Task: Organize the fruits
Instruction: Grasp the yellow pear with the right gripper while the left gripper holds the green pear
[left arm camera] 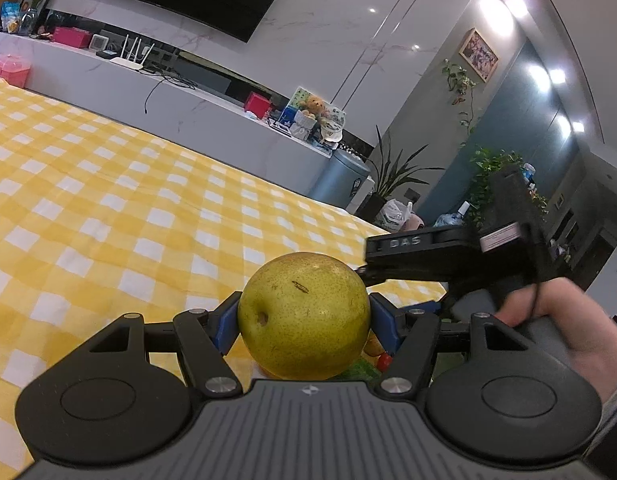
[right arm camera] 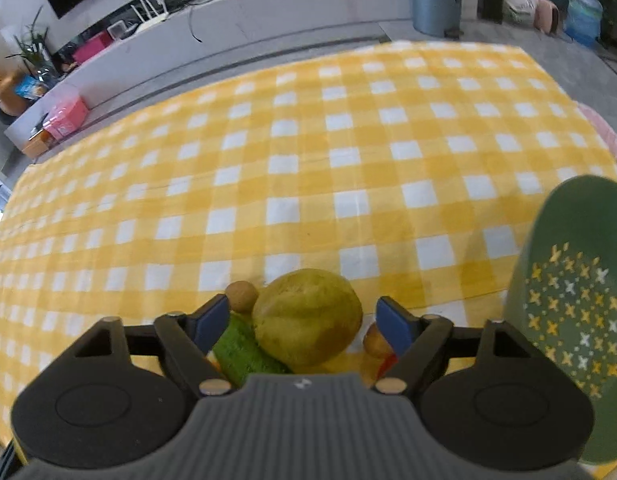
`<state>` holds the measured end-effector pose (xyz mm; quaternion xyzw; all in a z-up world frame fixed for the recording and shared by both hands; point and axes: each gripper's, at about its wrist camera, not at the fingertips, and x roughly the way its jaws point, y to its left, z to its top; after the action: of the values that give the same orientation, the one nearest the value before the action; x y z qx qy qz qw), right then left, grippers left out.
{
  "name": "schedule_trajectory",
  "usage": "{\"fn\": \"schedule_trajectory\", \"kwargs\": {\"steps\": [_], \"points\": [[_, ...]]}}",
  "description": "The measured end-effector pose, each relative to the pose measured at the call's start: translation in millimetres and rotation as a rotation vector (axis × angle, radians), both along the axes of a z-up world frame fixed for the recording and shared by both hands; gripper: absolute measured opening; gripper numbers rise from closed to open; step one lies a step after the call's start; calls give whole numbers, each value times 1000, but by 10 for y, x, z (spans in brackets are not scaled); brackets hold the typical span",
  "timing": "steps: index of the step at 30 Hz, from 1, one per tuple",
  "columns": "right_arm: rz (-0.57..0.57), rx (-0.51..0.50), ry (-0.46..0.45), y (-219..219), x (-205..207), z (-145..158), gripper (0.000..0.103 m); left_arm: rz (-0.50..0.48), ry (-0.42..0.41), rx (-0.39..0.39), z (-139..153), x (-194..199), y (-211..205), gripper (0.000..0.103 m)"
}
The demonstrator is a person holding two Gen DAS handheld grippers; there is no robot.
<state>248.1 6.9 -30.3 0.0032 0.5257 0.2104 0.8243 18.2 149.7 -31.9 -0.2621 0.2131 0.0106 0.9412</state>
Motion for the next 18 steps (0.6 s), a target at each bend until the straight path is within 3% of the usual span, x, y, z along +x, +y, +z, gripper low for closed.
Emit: {"fn": "schedule_trajectory", "kwargs": {"steps": [6, 9, 18], "points": [[39, -35, 11, 76, 65, -295, 82, -9, -3, 1, -27, 19, 5, 76], [74, -44, -29, 132, 49, -330, 71, -1, 15, 5, -58, 42, 3, 76], [44, 16, -38, 14, 37, -358, 71, 4, 15, 9, -40, 45, -25, 76]]}}
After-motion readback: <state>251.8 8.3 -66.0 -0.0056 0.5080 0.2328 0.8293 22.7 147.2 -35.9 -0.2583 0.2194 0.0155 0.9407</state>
